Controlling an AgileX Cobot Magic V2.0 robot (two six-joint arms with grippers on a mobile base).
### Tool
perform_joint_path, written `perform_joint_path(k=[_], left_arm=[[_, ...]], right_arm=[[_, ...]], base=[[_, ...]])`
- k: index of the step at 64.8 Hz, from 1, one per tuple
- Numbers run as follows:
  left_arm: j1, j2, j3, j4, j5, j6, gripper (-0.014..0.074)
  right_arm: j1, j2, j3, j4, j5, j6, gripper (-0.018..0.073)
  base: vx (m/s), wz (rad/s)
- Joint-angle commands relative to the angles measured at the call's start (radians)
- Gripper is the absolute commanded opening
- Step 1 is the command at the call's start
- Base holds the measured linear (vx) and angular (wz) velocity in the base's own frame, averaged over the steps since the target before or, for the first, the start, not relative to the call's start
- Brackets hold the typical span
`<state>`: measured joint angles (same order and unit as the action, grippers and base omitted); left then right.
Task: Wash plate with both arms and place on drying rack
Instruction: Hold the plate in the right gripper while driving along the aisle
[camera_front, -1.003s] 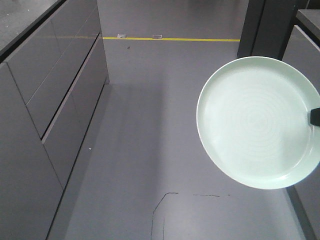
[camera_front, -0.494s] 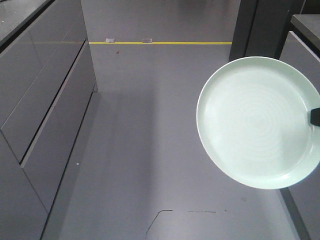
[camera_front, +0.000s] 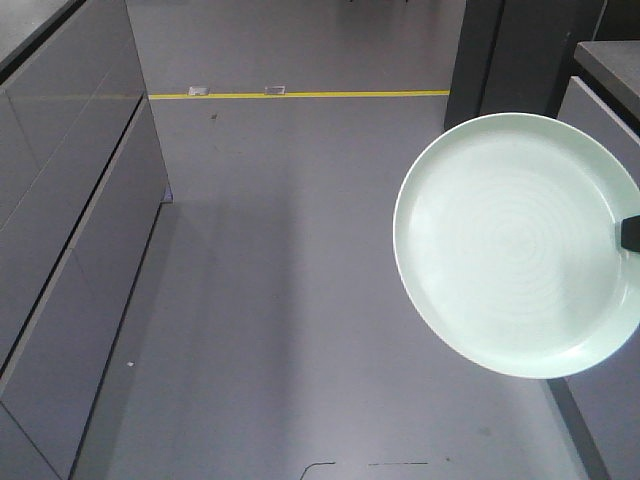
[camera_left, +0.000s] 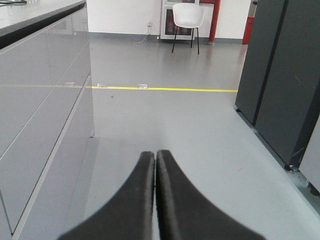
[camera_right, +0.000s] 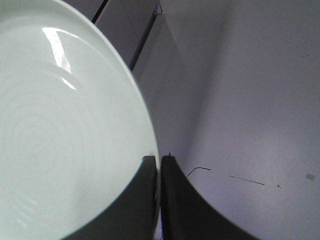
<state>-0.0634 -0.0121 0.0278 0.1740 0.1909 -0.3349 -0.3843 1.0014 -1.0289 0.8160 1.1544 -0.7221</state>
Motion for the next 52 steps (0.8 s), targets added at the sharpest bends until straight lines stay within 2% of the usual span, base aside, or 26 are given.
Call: perform_joint_path(k=[1, 52], left_arm=[[-0.005, -0.013, 0.018, -0.001, -0.069, -0.002, -0.0006], [-0.005, -0.013, 0.018, -0.001, -0.069, -0.002, -0.0006]], right_arm=[[-0.007, -0.010, -0.024, 0.057, -0.036, -0.009, -0.0006], [-0.007, -0.010, -0.024, 0.057, -0.036, -0.009, -0.0006]], base=[[0.17, -0.01], [0.16, 0.00]])
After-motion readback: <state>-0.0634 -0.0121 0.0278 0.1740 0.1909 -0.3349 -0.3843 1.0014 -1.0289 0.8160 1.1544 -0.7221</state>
